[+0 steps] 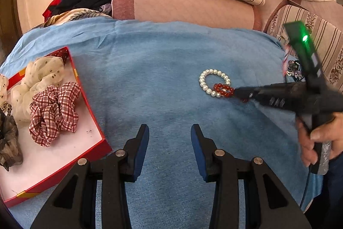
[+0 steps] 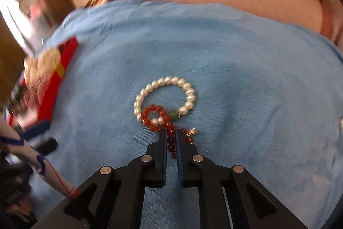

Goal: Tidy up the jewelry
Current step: 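Grasp the red bead strand with the right gripper while the left grasps the pearl bracelet, then carry the pearl bracelet and red bead strand over the box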

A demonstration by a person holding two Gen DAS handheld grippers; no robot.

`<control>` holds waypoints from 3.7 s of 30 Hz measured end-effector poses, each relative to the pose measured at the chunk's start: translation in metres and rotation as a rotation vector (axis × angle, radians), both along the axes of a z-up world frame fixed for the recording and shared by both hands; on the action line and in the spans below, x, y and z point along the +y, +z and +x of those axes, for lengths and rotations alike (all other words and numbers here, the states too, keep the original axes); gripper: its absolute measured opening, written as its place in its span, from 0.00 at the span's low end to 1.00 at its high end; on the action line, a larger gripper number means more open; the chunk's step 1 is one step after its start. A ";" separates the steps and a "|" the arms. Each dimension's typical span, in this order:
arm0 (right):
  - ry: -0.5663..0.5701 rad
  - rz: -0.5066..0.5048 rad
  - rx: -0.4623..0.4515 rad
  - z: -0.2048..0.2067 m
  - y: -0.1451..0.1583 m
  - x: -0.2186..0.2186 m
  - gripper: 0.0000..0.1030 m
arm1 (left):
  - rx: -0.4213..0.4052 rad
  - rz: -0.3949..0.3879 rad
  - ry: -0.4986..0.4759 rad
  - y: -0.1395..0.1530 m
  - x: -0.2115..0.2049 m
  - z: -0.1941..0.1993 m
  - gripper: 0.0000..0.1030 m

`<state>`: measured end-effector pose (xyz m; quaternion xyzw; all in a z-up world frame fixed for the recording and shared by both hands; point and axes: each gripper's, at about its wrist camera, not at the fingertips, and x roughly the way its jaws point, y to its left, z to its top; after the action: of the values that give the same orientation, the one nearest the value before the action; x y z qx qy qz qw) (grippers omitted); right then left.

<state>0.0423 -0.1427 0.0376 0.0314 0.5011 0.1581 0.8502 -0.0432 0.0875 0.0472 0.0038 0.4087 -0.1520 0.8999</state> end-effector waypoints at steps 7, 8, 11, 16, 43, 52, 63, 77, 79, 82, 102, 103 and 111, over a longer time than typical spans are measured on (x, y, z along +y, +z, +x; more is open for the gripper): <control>-0.146 0.137 -0.056 -0.010 0.032 -0.042 0.08 | 0.066 -0.042 -0.024 0.006 -0.015 0.018 0.42; -0.166 0.152 -0.068 -0.012 0.036 -0.048 0.08 | 0.084 -0.054 -0.031 0.007 -0.021 0.025 0.42; -0.217 0.220 -0.102 -0.015 0.048 -0.061 0.08 | 0.108 -0.055 -0.048 0.012 -0.045 0.047 0.42; -0.234 0.263 -0.131 -0.017 0.060 -0.068 0.08 | 0.127 0.020 -0.055 0.011 -0.085 0.087 0.40; -0.186 0.321 -0.175 -0.028 0.073 -0.060 0.08 | -0.064 0.127 0.010 0.011 -0.077 0.031 0.09; -0.121 0.304 -0.177 -0.049 0.069 -0.027 0.08 | -0.132 0.095 0.066 0.037 -0.034 -0.025 0.09; -0.063 0.270 -0.170 -0.095 0.063 0.017 0.08 | -0.159 0.030 0.126 0.042 0.012 -0.050 0.09; -0.101 0.241 -0.165 -0.127 0.069 0.037 0.08 | -0.231 0.042 0.160 0.058 0.039 -0.067 0.09; -0.099 0.235 -0.170 -0.129 0.073 0.043 0.08 | -0.241 0.044 0.166 0.061 0.044 -0.070 0.09; -0.089 0.219 -0.182 -0.131 0.080 0.052 0.08 | -0.258 0.042 0.181 0.066 0.053 -0.075 0.09; 0.039 0.178 -0.216 -0.124 0.105 0.125 0.08 | -0.296 -0.010 0.299 0.083 0.114 -0.085 0.09; 0.044 0.178 -0.216 -0.123 0.105 0.127 0.08 | -0.298 -0.014 0.305 0.084 0.118 -0.085 0.09; 0.091 0.191 -0.219 -0.116 0.114 0.153 0.08 | -0.305 -0.065 0.391 0.094 0.158 -0.081 0.09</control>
<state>-0.0733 0.0108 0.1519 0.0721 0.3889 0.2458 0.8849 -0.1247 0.2453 0.1407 -0.0814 0.2562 0.0144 0.9631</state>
